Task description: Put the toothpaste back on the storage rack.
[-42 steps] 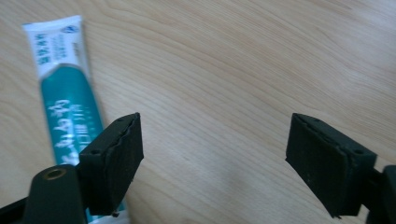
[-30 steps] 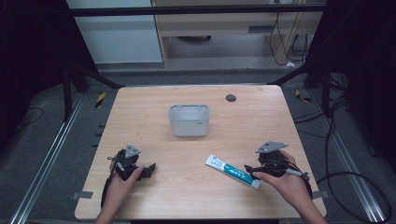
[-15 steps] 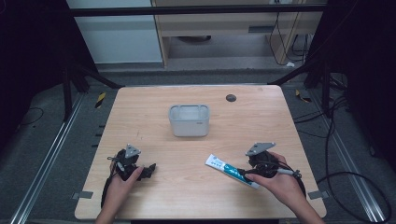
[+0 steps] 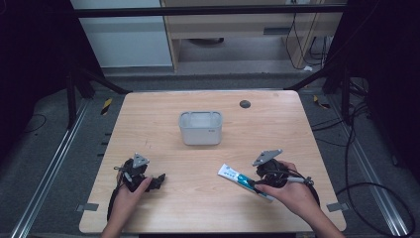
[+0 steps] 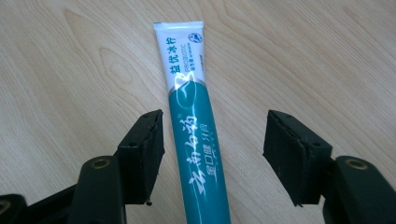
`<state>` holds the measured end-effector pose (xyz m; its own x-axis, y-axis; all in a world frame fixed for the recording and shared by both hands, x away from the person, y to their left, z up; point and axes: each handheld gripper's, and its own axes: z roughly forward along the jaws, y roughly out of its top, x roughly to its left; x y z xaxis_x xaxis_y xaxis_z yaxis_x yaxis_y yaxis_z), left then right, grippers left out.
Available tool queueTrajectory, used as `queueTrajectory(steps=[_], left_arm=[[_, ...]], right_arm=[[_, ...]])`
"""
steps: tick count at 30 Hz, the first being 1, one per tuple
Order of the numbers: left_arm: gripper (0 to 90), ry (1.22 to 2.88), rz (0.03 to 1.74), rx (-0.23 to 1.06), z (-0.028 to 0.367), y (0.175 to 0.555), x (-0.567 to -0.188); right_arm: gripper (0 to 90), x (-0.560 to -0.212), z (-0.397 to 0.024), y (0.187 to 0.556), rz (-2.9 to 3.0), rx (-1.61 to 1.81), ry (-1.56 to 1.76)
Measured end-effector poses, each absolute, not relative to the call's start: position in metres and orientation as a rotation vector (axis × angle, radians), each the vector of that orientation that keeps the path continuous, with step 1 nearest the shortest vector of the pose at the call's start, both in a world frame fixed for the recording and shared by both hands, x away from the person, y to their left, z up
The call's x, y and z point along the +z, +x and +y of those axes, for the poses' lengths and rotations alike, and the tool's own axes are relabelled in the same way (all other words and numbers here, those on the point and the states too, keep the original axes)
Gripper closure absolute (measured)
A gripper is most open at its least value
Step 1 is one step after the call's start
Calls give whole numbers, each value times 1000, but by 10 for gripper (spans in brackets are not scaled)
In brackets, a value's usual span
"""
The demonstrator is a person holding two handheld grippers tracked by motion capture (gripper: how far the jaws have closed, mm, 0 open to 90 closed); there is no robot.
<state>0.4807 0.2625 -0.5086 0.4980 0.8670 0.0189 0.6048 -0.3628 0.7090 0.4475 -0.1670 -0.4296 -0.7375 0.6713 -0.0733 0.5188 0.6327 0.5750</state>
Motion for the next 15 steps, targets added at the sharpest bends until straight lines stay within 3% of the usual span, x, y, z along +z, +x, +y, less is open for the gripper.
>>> queueTrajectory(steps=[15], left_arm=[[0, 2097, 1203, 523, 263, 481, -509]], right_arm=[[443, -429, -152, 451, 2641, 724, 908]])
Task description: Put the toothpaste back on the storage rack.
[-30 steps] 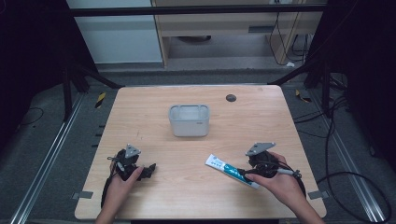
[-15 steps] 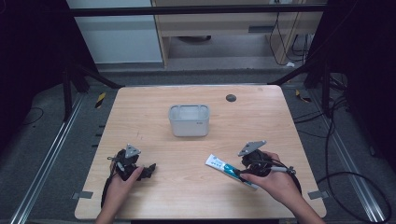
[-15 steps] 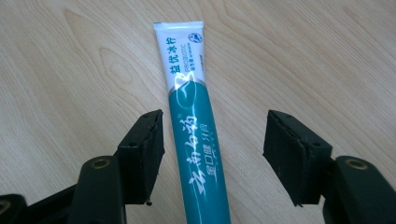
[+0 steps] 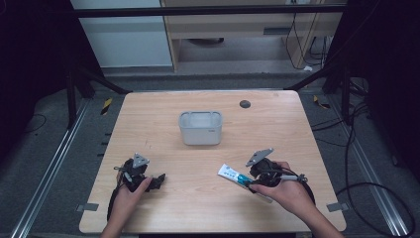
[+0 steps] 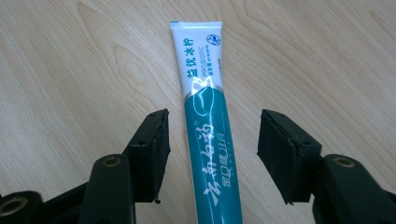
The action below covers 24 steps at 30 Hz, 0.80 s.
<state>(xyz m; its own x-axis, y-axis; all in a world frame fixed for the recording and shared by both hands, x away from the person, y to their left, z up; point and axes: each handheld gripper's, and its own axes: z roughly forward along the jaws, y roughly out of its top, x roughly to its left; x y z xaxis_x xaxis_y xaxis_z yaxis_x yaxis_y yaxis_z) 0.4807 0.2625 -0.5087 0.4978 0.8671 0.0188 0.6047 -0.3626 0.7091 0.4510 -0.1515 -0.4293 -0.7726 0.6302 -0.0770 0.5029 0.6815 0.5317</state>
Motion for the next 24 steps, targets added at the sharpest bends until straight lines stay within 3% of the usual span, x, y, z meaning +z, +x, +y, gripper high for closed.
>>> queueTrajectory(steps=[24], left_arm=[[0, 2097, 1203, 523, 263, 481, -509]], right_arm=[[514, -441, -134, 456, 2712, 651, 917]])
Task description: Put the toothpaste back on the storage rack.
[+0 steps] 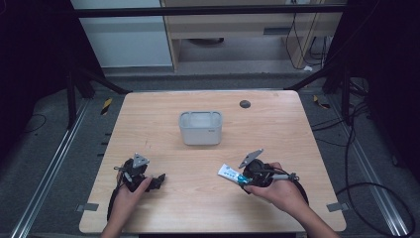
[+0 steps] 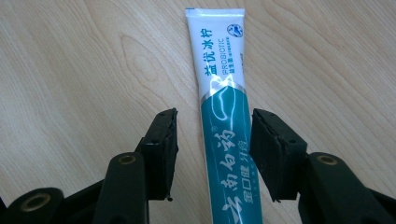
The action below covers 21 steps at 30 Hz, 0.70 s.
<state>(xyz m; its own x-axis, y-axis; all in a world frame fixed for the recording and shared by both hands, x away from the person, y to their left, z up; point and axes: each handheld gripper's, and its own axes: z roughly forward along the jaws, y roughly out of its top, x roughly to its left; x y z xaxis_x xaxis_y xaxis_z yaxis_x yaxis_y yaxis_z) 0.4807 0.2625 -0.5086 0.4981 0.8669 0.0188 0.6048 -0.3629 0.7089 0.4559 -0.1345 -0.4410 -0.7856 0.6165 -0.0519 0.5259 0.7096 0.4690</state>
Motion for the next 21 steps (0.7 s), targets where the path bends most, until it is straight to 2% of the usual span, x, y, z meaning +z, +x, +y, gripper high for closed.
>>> queueTrajectory(steps=[21], left_arm=[[0, 2097, 1203, 523, 263, 481, -509]], right_arm=[[485, -459, -130, 472, 2759, 559, 967]])
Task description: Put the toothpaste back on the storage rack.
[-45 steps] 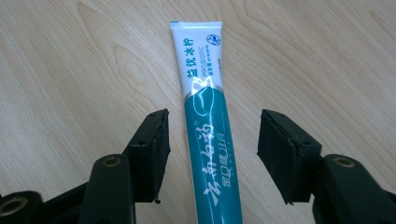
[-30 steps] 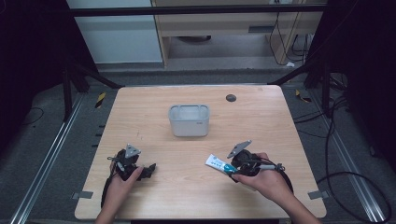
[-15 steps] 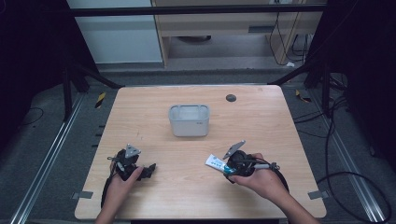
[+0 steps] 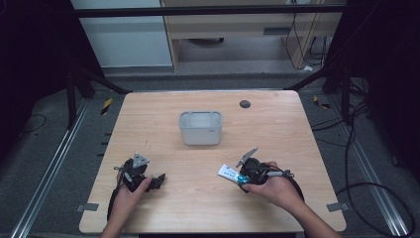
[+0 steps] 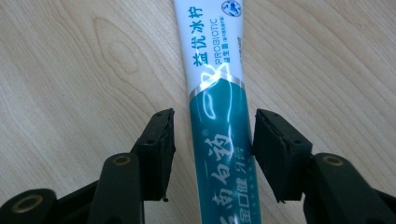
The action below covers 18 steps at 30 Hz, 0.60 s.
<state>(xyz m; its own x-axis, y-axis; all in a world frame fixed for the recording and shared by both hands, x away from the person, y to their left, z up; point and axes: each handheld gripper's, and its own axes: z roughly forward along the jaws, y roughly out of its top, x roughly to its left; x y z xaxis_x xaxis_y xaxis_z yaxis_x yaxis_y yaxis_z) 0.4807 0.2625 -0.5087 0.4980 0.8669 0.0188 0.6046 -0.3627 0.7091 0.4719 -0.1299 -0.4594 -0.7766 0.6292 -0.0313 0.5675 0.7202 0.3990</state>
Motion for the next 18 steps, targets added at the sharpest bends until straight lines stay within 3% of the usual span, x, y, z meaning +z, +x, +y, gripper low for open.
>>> queueTrajectory(steps=[18], left_arm=[[0, 2097, 1203, 523, 263, 481, -509]], right_arm=[[487, -468, -126, 482, 2783, 540, 992]])
